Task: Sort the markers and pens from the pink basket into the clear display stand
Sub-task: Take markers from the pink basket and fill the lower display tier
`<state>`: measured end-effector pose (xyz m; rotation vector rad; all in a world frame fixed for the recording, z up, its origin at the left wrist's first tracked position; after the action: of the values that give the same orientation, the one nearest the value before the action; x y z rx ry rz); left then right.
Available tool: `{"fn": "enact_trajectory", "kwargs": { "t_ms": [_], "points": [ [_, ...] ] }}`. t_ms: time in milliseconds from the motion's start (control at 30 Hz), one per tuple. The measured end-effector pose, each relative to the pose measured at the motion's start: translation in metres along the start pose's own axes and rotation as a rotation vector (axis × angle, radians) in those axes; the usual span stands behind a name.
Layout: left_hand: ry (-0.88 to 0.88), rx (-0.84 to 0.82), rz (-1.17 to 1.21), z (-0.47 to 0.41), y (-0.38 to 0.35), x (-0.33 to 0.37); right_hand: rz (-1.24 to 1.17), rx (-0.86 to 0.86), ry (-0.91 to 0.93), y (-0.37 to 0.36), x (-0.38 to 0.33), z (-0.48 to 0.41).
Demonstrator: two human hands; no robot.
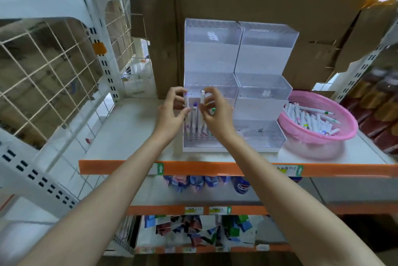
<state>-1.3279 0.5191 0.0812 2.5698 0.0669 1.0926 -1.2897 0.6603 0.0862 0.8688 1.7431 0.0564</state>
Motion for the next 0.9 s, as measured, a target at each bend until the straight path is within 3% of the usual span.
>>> {"fn": "enact_trajectory", "kwargs": {
  "t_ms": [233,567,900],
  "points": [
    [-0.033,0.027,0.057,-0.001,0.006,-0.006,-0.007,0.056,0.017,-0.014,-0.004,0.004],
    [-0.099,-0.014,-0.041,0.005,-0.001,-0.012,0.017,0.084,0.050,-0.016,0.001,0.010],
    [-0.101,-0.091,-0.138,0.009,-0.002,-0.012,0.024,0.021,0.031,-0.020,0.003,0.010]
  ]
}}
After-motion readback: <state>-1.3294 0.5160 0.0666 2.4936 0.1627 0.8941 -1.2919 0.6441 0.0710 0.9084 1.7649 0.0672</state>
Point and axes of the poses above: each hand's wrist, its own z-axis away from the middle knuckle, its own y-axis out of the back of the hand, x = y × z, the point moved 4 cm from there along -z, towards the middle knuckle, and after that the axes turned 12 degrees about -y, right-handed, at the moved point
